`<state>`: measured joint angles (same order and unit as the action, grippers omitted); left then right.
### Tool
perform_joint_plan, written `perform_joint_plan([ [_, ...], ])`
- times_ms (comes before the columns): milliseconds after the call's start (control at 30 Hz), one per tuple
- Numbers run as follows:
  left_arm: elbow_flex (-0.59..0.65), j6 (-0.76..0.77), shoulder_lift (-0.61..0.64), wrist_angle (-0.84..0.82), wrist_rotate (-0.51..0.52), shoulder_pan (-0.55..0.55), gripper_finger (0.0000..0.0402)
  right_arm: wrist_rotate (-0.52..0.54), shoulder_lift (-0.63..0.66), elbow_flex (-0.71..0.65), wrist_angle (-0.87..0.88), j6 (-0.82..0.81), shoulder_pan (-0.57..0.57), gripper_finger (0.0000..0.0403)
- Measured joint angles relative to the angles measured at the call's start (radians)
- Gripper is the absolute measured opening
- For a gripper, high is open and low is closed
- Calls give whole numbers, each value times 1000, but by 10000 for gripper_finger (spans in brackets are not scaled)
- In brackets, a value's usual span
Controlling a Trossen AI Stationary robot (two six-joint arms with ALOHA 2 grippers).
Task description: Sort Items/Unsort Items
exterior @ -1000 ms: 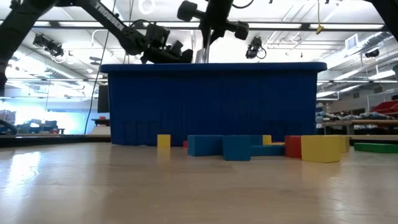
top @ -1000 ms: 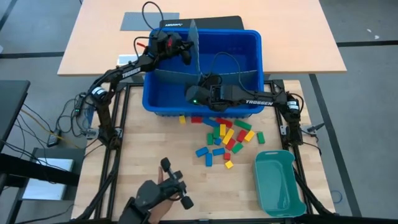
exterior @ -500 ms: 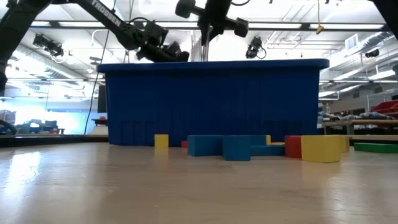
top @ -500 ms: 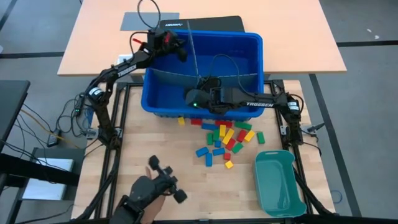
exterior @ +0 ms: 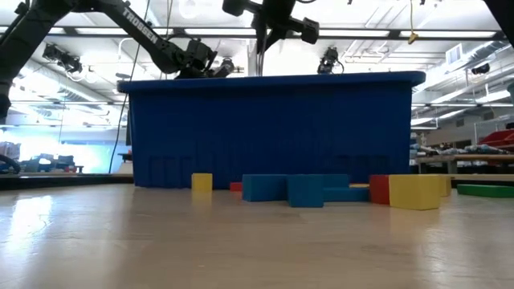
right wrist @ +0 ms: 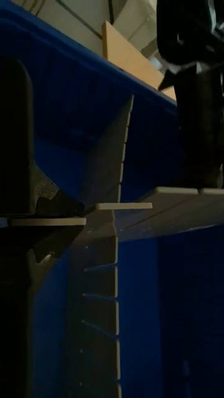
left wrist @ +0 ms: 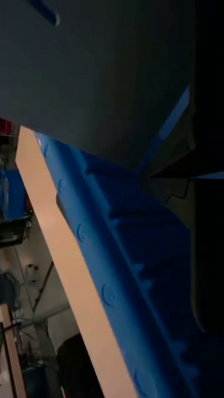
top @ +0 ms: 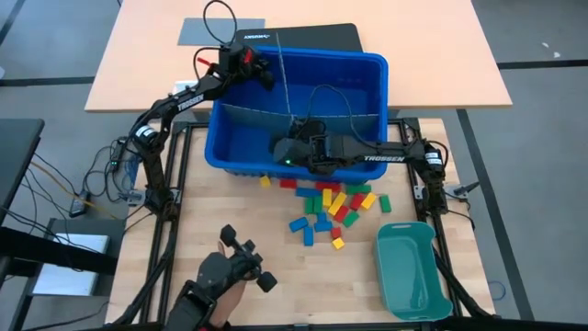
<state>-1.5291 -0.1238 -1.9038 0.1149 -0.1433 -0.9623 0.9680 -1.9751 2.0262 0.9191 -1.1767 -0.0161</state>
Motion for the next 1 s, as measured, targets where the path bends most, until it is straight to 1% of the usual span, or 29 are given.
perform_joint_plan([
  [233, 0, 1, -1, 62, -50, 1, 2, 17, 0, 0, -10, 1, 28, 0],
  [533, 0, 2, -1, 109, -223, 8, 1, 39, 0, 37, -12, 54, 54, 0],
  [633, 0, 2, -1, 126, -266, 7, 1, 49, 0, 51, -12, 67, 59, 0],
  [800, 0, 0, -1, 140, -343, 7, 1, 54, 0, 52, -7, 50, 64, 0],
  [1000, 1, -2, -1, 151, -351, 6, 1, 48, 0, 52, -3, 18, 61, 0],
])
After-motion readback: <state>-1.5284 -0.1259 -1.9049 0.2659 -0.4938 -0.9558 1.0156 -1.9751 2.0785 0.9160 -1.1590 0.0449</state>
